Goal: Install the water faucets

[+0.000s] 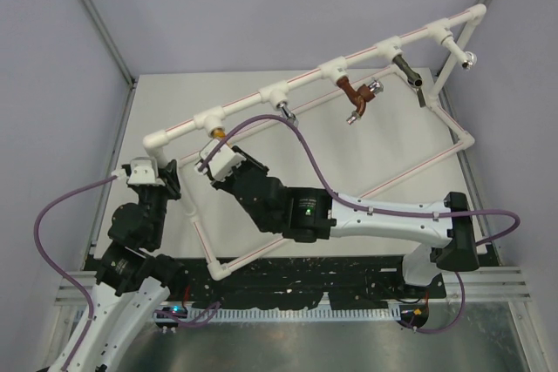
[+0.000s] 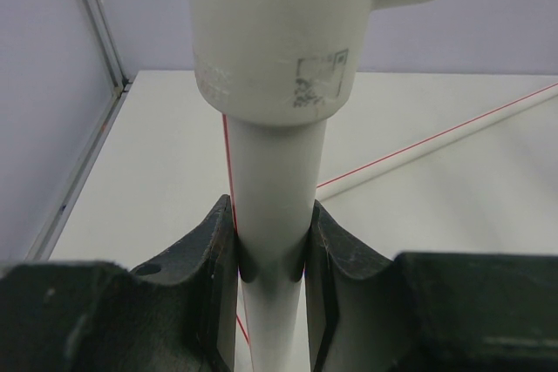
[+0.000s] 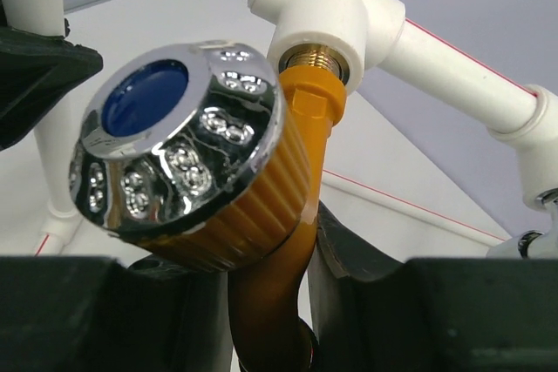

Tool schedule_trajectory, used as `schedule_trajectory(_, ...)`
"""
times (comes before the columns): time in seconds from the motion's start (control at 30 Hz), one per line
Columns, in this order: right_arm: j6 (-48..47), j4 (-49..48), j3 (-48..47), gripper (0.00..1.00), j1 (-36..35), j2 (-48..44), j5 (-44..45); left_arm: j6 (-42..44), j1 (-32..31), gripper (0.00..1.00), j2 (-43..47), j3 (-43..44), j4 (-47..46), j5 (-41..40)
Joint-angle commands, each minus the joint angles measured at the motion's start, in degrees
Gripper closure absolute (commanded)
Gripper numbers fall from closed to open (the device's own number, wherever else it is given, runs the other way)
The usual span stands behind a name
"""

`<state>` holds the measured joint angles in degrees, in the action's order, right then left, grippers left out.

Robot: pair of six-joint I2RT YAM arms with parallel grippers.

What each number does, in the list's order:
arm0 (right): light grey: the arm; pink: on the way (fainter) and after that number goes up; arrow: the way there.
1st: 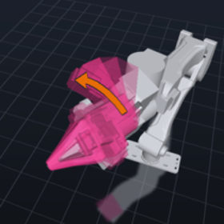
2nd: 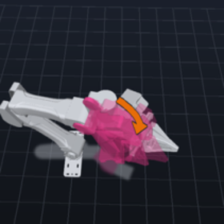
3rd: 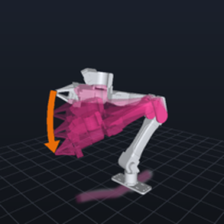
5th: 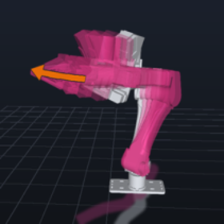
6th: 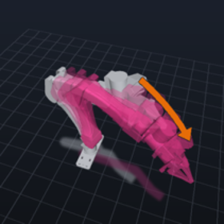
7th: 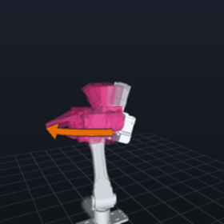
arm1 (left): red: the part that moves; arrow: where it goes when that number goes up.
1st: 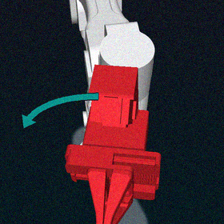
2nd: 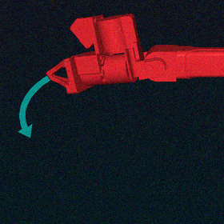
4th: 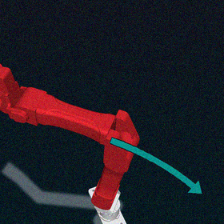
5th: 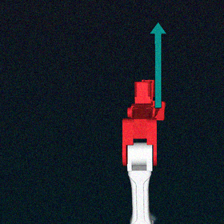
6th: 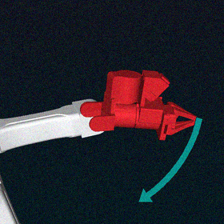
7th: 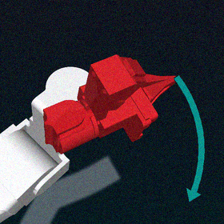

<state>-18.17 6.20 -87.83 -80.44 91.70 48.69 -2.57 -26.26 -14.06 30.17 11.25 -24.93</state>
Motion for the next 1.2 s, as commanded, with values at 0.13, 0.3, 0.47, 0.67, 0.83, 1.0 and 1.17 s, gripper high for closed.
schedule_trajectory(0.13,28.7,-8.4,2.7,0.95,8.4,0.3,-6.3,-0.5,-1.6,1.00,2.2,0.3,0.1,4.0)
schedule_trajectory(0.3,38.6,-9.1,5.0,0.95,10.1,-1.3,-9.4,-0.5,-1.8,1.00,2.3,0.2,0.0,4.0)
schedule_trajectory(0.47,45.6,-10.2,6.5,0.95,11.2,-2.7,-11.3,-0.6,-1.9,1.00,2.3,0.2,-0.1,4.0)
schedule_trajectory(0.67,54.7,-11.1,8.9,0.95,12.8,-4.0,-14.5,-0.7,-2.0,1.00,2.4,0.1,-0.1,4.1)
schedule_trajectory(0.83,63.9,-12.7,11.4,0.95,13.4,-5.3,-15.6,-0.7,-2.0,1.00,2.3,0.2,-0.1,4.2)
schedule_trajectory(1.0,75.7,-16.7,16.3,0.95,14.3,-6.7,-17.6,-0.9,-2.0,1.00,2.3,0.2,-0.1,4.2)
schedule_trajectory(1.17,83.9,-19.5,18.7,0.95,14.6,-7.9,-18.0,-0.9,-2.0,1.00,2.1,0.2,-0.1,4.1)
